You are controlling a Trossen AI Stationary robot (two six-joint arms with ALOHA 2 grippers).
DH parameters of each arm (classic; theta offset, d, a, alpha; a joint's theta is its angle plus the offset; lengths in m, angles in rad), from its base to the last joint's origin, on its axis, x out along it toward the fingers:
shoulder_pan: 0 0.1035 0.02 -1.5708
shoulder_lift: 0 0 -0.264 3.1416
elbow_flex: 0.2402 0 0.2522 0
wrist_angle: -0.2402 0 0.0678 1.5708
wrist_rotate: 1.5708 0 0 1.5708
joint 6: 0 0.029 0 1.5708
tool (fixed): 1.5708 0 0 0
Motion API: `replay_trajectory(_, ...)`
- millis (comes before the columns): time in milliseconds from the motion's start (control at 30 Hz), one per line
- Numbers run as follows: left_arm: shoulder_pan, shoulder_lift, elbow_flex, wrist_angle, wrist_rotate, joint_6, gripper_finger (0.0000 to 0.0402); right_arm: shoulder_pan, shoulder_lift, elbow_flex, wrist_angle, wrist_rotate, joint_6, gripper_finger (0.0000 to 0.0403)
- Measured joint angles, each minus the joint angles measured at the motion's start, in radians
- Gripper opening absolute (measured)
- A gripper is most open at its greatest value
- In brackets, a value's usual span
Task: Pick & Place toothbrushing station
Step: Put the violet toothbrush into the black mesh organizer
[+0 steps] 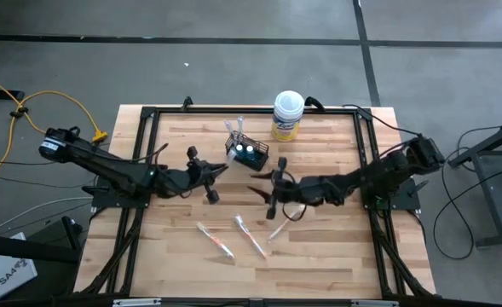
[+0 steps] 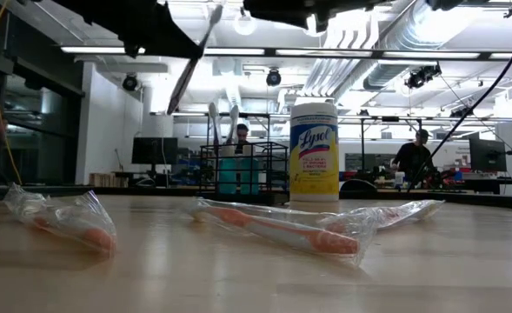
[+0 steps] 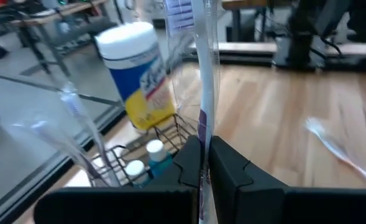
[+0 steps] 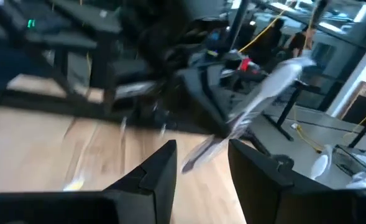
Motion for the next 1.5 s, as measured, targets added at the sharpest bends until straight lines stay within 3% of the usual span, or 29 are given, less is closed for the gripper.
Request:
replay_trajectory(267,-0.027,0.100,0.001,0.220,-0.101,0.058,0.0005,-0.106,0.000,0.000,0.048,-0.169,0.135,0.0136)
replay_trajectory(600,-0.025,0.257,0.001,0.504,-0.114,0.219,0.0005,-0.164,0.000,0.000,0.056,-0.225,0.178,0.0136)
replay_trajectory(1500,0.010,0.271,0.002,0.540,-0.025,0.213,0.0005,-0.199,0.000,0.000,0.107,-0.272,0.203,0.0136)
